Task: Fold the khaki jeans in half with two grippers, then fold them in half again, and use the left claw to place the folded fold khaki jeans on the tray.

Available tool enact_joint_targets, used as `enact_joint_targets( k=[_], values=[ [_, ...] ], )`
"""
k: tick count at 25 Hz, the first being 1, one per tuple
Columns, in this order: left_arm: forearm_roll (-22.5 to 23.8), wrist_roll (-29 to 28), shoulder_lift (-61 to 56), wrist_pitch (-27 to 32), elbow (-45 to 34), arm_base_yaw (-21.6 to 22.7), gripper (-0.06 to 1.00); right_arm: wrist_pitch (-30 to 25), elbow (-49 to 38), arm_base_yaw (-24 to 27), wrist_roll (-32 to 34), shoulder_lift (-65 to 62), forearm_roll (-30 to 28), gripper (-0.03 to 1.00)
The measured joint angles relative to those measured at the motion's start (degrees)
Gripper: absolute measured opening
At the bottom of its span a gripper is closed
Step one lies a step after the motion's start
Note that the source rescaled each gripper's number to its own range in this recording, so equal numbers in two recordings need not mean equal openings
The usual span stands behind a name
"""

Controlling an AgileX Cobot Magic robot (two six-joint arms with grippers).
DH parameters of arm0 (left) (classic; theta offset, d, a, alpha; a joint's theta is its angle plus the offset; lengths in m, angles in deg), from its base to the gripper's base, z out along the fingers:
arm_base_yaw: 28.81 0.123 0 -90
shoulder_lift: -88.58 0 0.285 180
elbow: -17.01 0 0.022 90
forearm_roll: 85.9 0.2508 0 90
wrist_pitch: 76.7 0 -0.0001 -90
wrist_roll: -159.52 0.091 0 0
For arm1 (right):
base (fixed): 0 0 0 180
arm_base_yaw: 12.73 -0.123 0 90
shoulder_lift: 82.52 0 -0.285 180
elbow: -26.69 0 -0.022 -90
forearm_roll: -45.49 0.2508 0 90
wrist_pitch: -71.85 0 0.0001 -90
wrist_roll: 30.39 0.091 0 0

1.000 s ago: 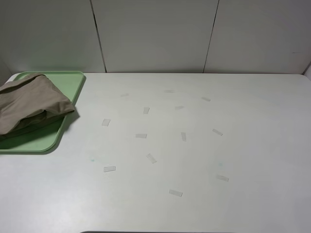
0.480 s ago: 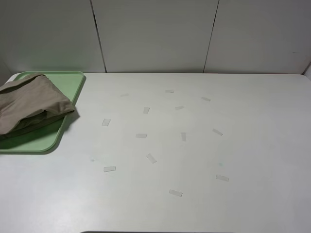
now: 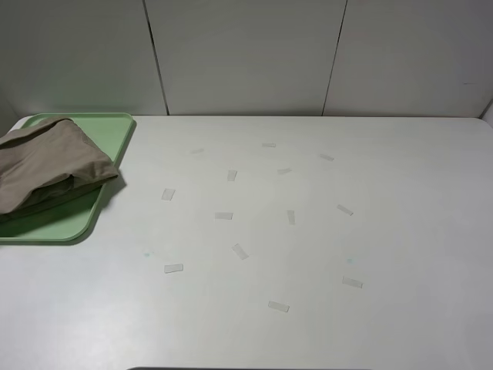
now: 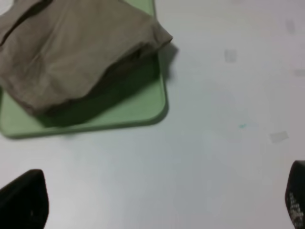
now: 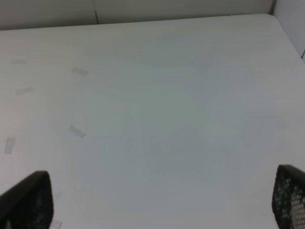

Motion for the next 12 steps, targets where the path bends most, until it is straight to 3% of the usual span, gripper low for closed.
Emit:
enact_joint_targets(
  k=[4, 12],
  values=[
    [0.1, -0.6, -5.3, -4.7, -6.2, -0.5, 1.00, 0.0, 0.0, 0.0, 0.0, 0.0, 0.0, 1.00],
    [-0.1, -2.6, -8.3, -1.2, -8.1, 0.3, 1.00, 0.0, 0.0, 0.0, 0.0, 0.0, 0.0, 1.00]
  ],
)
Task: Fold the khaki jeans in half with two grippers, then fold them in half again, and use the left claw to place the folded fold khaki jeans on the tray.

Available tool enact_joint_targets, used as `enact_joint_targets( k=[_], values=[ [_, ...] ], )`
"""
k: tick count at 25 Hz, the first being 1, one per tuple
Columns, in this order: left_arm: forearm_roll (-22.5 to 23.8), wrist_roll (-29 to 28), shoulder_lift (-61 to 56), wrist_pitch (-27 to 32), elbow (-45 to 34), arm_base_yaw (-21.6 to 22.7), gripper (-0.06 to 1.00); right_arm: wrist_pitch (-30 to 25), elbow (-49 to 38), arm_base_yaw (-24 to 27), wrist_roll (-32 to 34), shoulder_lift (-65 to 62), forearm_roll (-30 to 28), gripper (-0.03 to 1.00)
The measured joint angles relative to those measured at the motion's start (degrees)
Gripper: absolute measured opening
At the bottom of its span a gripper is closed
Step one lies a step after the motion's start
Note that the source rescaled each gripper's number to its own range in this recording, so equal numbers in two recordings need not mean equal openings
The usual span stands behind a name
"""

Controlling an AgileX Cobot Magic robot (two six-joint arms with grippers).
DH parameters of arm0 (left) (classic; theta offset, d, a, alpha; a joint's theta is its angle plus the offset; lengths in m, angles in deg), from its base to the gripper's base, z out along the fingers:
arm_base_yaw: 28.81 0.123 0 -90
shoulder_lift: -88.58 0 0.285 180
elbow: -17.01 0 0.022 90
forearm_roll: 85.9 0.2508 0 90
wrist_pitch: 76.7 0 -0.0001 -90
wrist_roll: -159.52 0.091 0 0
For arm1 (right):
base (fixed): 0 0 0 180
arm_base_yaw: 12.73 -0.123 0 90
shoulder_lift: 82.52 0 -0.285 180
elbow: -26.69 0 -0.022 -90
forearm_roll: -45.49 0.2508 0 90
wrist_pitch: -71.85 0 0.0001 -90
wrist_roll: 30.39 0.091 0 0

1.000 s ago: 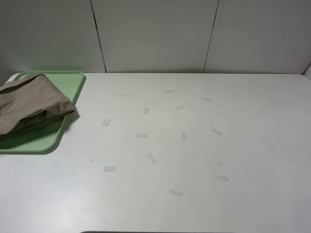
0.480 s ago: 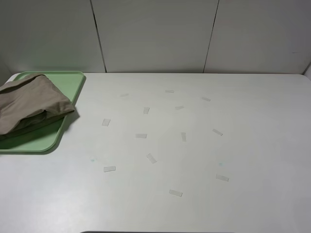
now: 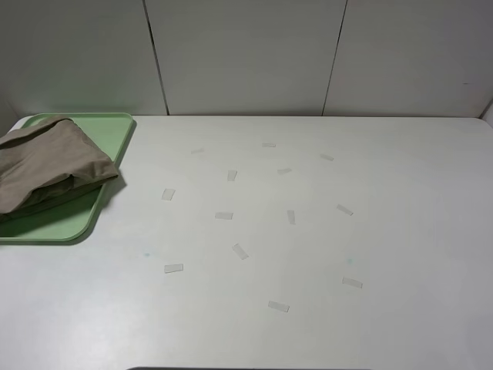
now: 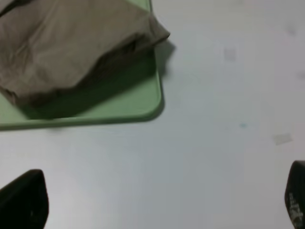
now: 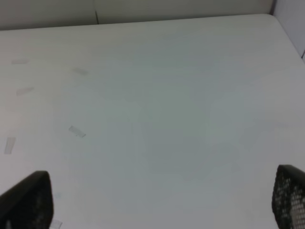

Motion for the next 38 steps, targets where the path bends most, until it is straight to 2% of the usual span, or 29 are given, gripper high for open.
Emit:
enact_joint_targets(
  k=[5, 38],
  values=[
    [0.0, 0.0, 0.0, 0.1, 0.0, 1.3, 1.00, 0.0, 0.0, 0.0, 0.0, 0.0, 0.0, 1.00],
    [-0.1, 0.0, 0.0, 0.1, -0.1, 1.3, 1.00, 0.0, 0.0, 0.0, 0.0, 0.0, 0.0, 1.00]
  ],
)
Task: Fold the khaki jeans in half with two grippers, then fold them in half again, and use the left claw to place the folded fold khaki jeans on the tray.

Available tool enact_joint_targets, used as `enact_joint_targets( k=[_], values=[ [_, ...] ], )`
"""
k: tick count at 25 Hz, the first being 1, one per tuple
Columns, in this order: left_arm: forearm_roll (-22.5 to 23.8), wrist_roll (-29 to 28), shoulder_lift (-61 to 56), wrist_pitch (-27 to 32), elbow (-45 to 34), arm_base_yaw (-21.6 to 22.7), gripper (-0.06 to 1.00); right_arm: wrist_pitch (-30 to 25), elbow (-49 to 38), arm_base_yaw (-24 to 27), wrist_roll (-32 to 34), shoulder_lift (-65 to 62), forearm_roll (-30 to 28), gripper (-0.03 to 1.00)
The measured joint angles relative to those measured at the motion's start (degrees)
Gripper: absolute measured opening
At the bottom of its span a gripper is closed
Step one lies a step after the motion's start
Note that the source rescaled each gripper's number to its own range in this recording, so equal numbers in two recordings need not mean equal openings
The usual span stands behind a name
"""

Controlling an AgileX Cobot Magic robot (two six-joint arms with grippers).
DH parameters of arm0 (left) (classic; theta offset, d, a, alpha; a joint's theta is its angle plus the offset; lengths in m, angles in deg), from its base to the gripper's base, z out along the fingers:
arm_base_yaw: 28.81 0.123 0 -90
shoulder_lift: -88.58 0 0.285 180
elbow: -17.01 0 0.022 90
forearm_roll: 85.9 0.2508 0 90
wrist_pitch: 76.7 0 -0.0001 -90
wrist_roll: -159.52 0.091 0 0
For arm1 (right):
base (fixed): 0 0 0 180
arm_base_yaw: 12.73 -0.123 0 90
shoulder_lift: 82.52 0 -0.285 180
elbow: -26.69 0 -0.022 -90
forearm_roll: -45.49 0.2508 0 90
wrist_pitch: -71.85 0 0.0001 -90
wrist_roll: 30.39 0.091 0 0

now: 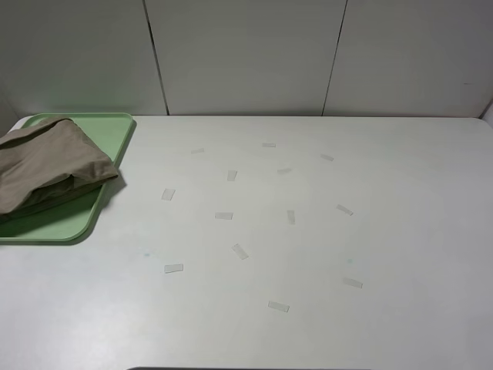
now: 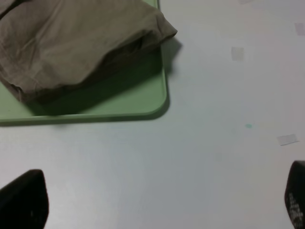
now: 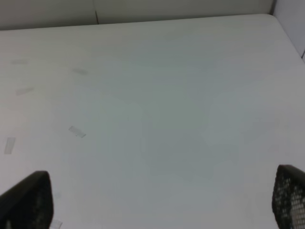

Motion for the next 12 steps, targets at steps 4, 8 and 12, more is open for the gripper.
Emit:
enact_joint_targets(
  k=[4, 8, 12],
  values=[
    [0.0, 0.0, 0.0, 0.0, 0.0, 0.0, 1.00, 0.0, 0.0, 0.0, 0.0, 0.0, 0.0, 1.00],
    [0.0, 0.0, 0.0, 0.0, 0.0, 0.0, 1.00, 0.0, 0.0, 0.0, 0.0, 0.0, 0.0, 1.00],
    [0.0, 0.0, 0.0, 0.0, 0.0, 0.0, 1.00, 0.0, 0.0, 0.0, 0.0, 0.0, 0.0, 1.00]
  ],
)
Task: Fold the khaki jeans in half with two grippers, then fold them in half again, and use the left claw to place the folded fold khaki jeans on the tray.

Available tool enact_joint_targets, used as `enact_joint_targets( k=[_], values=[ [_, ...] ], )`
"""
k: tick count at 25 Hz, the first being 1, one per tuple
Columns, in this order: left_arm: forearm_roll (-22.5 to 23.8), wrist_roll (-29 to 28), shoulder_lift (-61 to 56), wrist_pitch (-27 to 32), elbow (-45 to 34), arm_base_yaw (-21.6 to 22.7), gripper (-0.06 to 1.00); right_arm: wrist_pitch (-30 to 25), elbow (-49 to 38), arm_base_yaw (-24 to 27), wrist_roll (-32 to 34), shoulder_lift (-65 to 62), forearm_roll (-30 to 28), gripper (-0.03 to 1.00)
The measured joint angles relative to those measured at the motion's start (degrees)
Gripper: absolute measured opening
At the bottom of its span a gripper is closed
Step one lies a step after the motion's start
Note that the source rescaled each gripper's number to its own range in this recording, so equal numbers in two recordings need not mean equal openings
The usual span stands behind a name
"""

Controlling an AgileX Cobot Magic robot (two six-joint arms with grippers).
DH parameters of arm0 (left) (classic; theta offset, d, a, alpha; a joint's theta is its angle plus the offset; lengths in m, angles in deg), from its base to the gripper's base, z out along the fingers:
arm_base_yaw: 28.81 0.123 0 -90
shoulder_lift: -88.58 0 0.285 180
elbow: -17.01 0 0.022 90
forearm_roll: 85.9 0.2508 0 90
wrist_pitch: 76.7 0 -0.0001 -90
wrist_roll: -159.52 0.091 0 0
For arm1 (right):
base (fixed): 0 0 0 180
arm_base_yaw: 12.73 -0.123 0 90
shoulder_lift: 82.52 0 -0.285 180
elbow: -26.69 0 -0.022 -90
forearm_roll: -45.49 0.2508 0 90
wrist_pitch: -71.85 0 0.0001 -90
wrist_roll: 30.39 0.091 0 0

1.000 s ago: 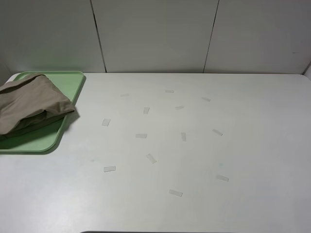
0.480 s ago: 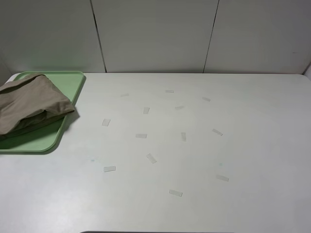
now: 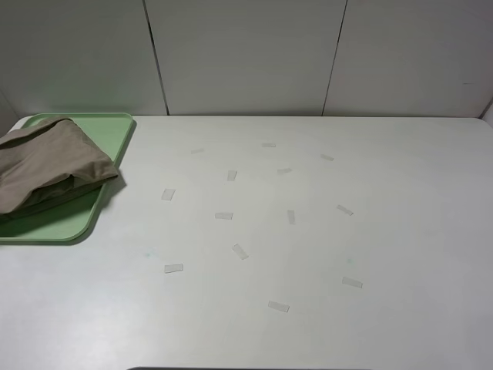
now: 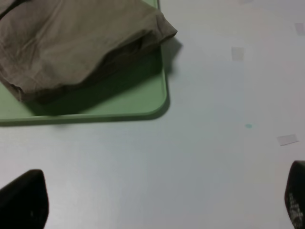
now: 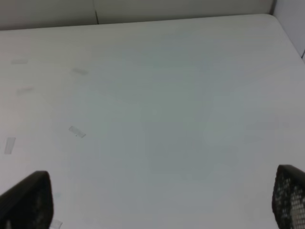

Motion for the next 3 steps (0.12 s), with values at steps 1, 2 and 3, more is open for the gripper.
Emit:
enact_joint_targets(
  k=[1, 2, 3],
  values=[
    [0.0, 0.0, 0.0, 0.0, 0.0, 0.0, 1.00, 0.0, 0.0, 0.0, 0.0, 0.0, 0.0, 1.00],
    [0.0, 0.0, 0.0, 0.0, 0.0, 0.0, 1.00, 0.0, 0.0, 0.0, 0.0, 0.0, 0.0, 1.00],
    [0.0, 0.0, 0.0, 0.0, 0.0, 0.0, 1.00, 0.0, 0.0, 0.0, 0.0, 0.0, 0.0, 1.00]
  ],
)
